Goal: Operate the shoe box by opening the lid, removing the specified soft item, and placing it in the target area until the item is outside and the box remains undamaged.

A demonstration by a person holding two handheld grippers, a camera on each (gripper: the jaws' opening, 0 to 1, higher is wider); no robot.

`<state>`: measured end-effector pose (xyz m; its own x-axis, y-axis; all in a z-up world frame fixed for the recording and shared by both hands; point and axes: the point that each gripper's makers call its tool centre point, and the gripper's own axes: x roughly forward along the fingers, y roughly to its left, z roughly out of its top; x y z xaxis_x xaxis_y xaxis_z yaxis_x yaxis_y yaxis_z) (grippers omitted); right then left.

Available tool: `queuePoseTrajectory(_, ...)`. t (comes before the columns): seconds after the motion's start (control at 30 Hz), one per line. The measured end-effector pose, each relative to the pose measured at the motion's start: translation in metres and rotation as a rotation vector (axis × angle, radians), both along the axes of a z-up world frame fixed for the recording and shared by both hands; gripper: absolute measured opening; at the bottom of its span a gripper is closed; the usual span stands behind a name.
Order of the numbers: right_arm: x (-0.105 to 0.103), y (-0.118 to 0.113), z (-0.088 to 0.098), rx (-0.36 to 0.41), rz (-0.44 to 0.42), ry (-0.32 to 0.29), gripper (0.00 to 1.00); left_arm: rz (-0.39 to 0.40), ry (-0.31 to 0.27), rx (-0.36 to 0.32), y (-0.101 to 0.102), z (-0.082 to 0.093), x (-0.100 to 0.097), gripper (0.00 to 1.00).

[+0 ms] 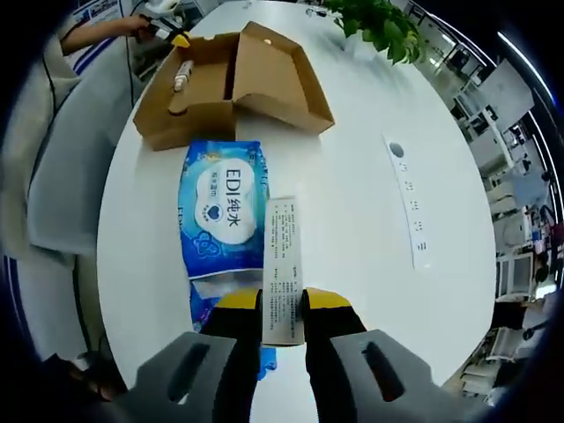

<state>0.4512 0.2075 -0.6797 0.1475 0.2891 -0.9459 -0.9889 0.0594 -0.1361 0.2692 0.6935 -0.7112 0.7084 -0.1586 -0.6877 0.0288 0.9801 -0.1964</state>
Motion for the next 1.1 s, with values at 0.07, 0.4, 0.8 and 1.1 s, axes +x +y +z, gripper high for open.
queuePoseTrajectory(0.07,0.002,-0.005,-0.004,-0.011,-0.009,0.004,0.15,0.001,-0.001,0.001,0.0,0.0,0.0,0.1)
queuePoseTrajectory(0.4,0.004,-0.031,-0.02,-0.059,-0.049,0.025,0.15,-0.003,-0.002,0.001,-0.001,0.0,-0.001,0.1)
queuePoseTrajectory(0.8,0.008,-0.048,-0.035,-0.104,-0.043,0.033,0.15,-0.004,-0.002,-0.002,-0.001,0.0,-0.001,0.1)
queuePoseTrajectory(1.1,0.011,-0.06,-0.044,-0.199,0.029,-0.011,0.15,-0.016,0.0,0.003,0.0,-0.001,-0.001,0.11)
